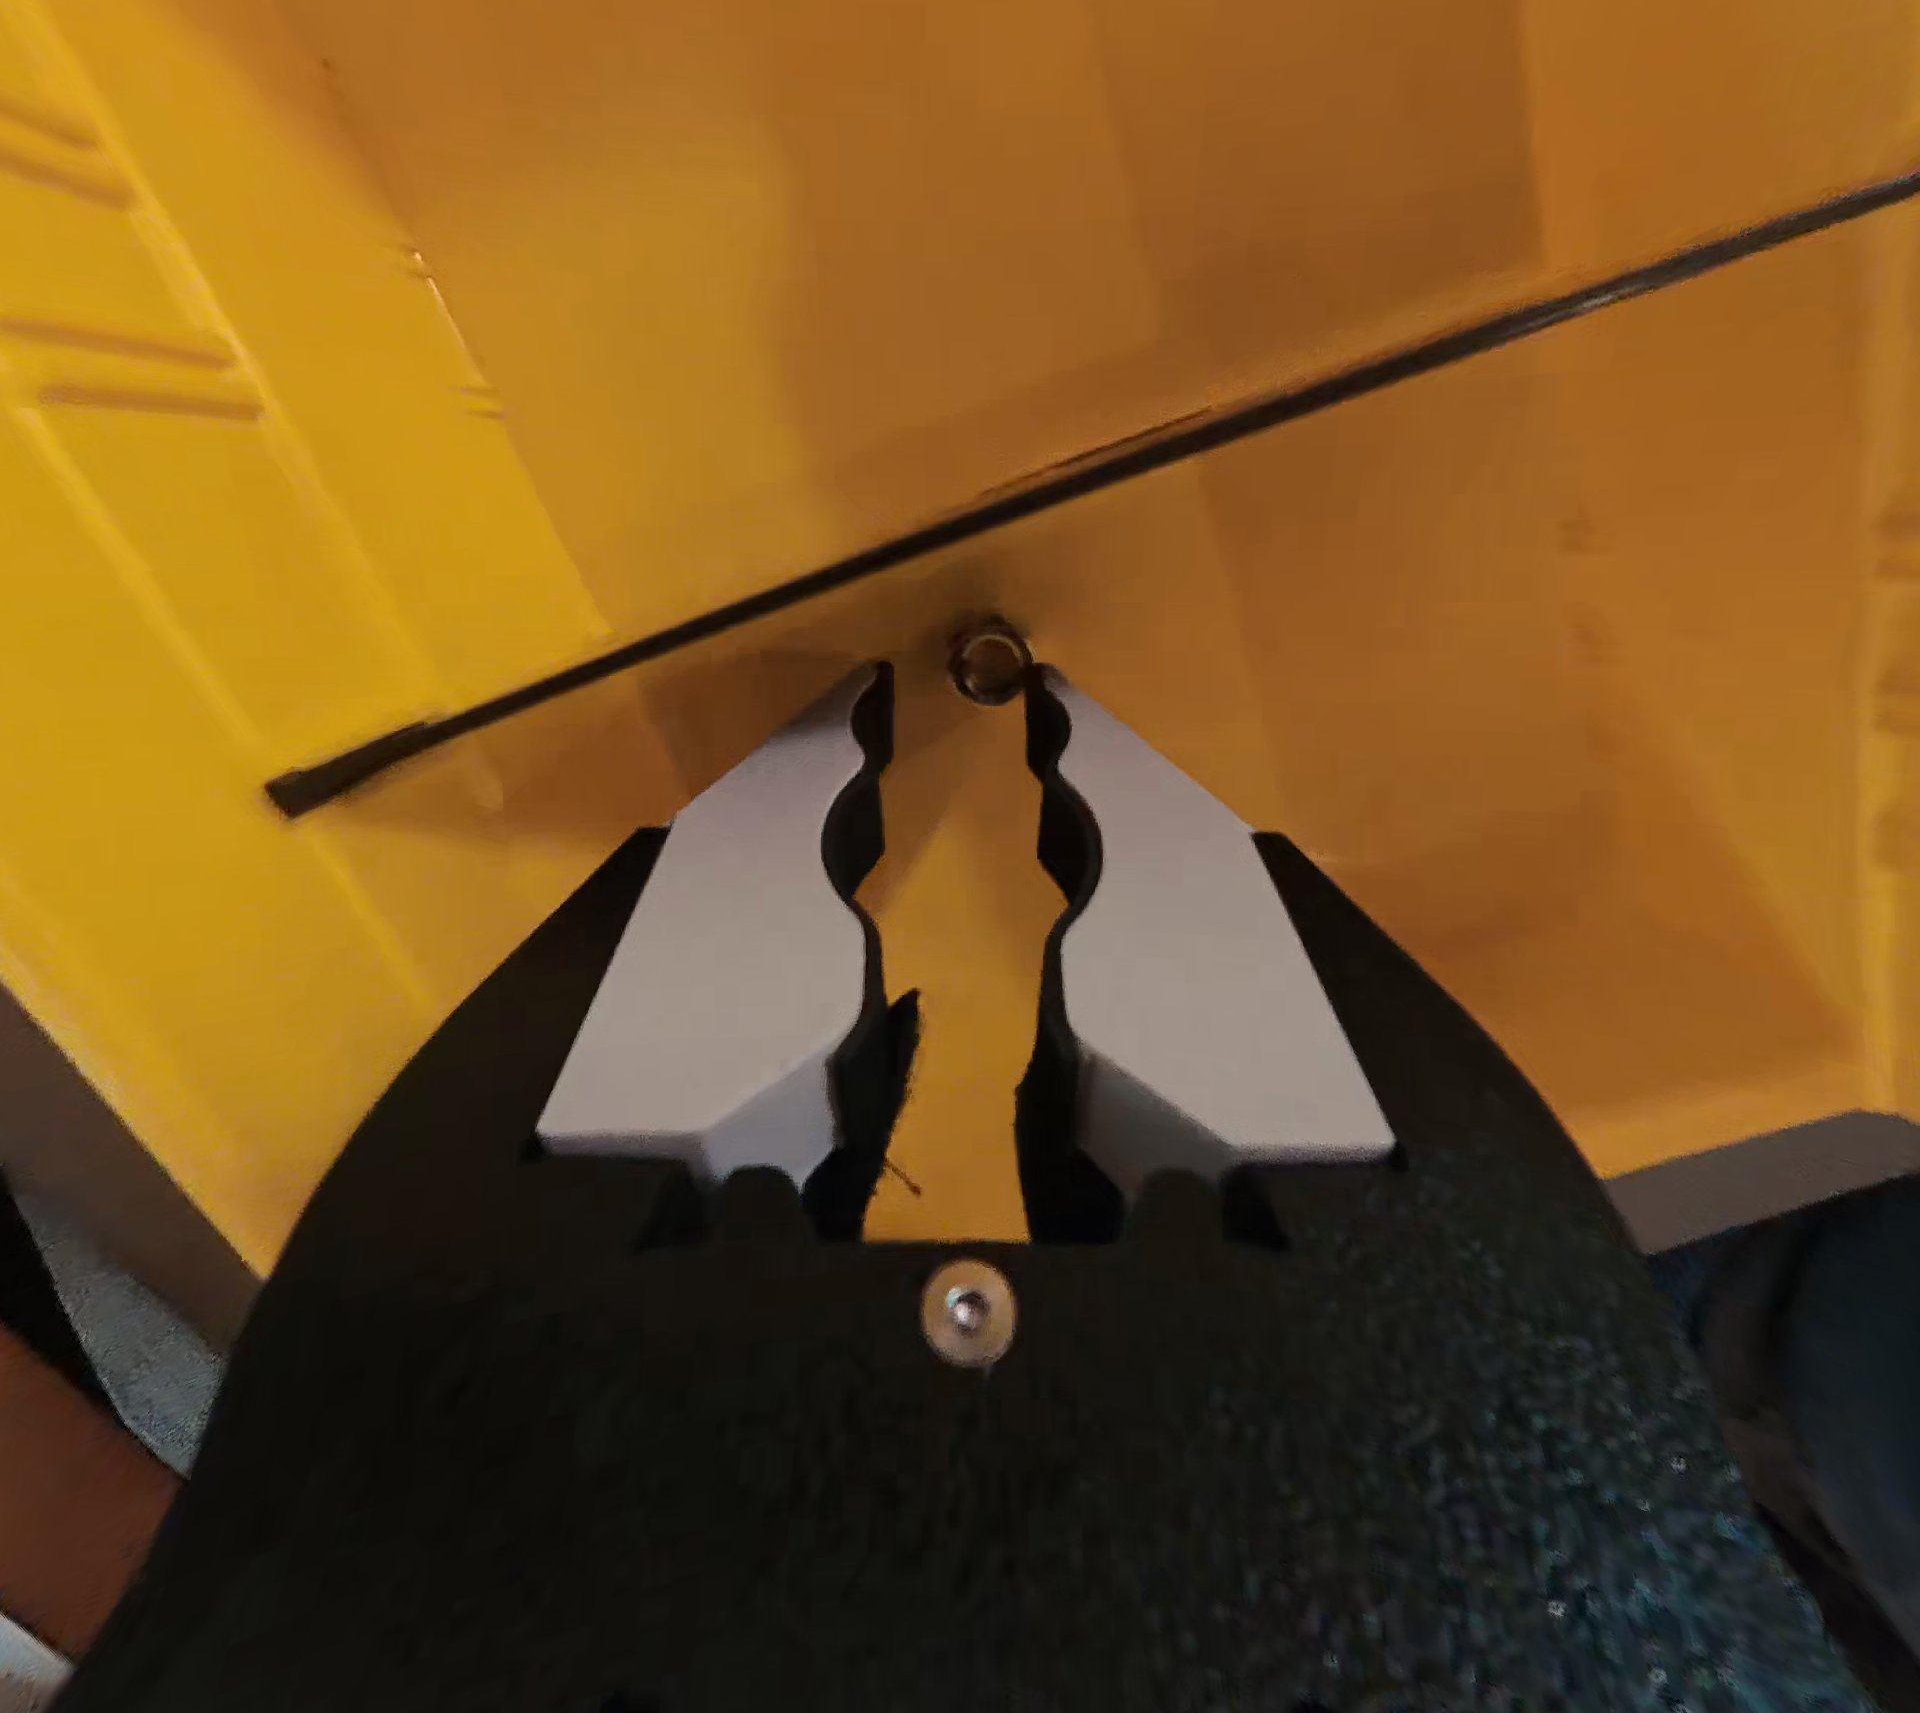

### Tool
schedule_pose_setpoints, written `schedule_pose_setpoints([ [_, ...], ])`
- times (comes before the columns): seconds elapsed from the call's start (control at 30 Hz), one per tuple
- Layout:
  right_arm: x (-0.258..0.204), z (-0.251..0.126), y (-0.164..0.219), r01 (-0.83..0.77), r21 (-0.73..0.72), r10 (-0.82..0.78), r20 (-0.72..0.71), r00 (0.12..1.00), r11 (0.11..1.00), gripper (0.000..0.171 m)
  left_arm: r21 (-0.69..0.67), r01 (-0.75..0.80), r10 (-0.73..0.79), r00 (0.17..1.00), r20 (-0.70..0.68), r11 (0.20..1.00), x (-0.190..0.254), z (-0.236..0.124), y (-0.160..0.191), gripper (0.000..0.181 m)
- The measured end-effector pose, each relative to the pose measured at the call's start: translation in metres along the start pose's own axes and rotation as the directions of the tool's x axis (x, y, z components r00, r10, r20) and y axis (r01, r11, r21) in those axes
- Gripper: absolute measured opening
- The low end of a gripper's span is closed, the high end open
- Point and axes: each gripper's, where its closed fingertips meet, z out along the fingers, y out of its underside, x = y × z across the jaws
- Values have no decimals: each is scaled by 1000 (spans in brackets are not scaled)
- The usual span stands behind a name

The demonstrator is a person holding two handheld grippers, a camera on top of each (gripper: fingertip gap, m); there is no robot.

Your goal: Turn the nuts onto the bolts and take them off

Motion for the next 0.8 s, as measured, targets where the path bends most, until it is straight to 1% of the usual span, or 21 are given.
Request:
schedule_pose_setpoints([
  [0.03, -1, 0, 1, 5, -4, -5, 2, 1000, 1000, 17, 1, 4, -4, 1000, -3, 1000, 0, 1, -1, 23],
  [0.2, -2, 1, 1, 17, -10, -17, 4, 1000, 1000, 17, -12, 5, -5, 1000, -27, 1000, 6, 6, 0, 26],
  [0.3, -2, 1, 1, 16, -9, -16, 6, 1000, 1000, 17, -18, 16, -16, 999, -31, 1000, 7, 7, 0, 15],
  [0.4, -3, 1, 1, 15, -8, -15, 11, 1000, 1000, 17, -16, 9, -10, 1000, -22, 1000, 7, 5, -1, 15],
  [0.47, -3, 1, 1, 17, -8, -17, 13, 1000, 1000, 17, 63, 6, -5, 1000, -8, 998, 9, -7, -14, 15],
  [0.53, -3, 1, 1, 15, -6, -15, 12, 1000, 1000, 17, 211, -7, 11, 1000, -21, 977, 24, -35, -36, 15],
  [0.6, -3, 1, 0, 11, 0, -11, 10, 1000, 1000, 17, 400, -32, 60, 996, -58, 916, 57, -74, -64, 15],
  [0.67, -2, 1, -1, 4, 3, -4, 9, 1000, 1000, 17, 550, -76, 153, 984, -95, 831, 107, -106, -85, 15],
  [0.7, -2, 0, -1, 0, 5, 0, 9, 1000, 1000, 17, 589, -106, 209, 972, -109, 801, 134, -114, -92, 15],
  [0.73, -1, 0, -1, -4, 7, 4, 9, 1000, 1000, 17, 601, -141, 270, 954, -129, 787, 163, -113, -97, 15],
  [0.8, 1, 0, -1, -17, 9, 17, 5, 1000, 1000, 17, 548, -227, 391, 897, -204, 805, 222, -89, -100, 15],
])
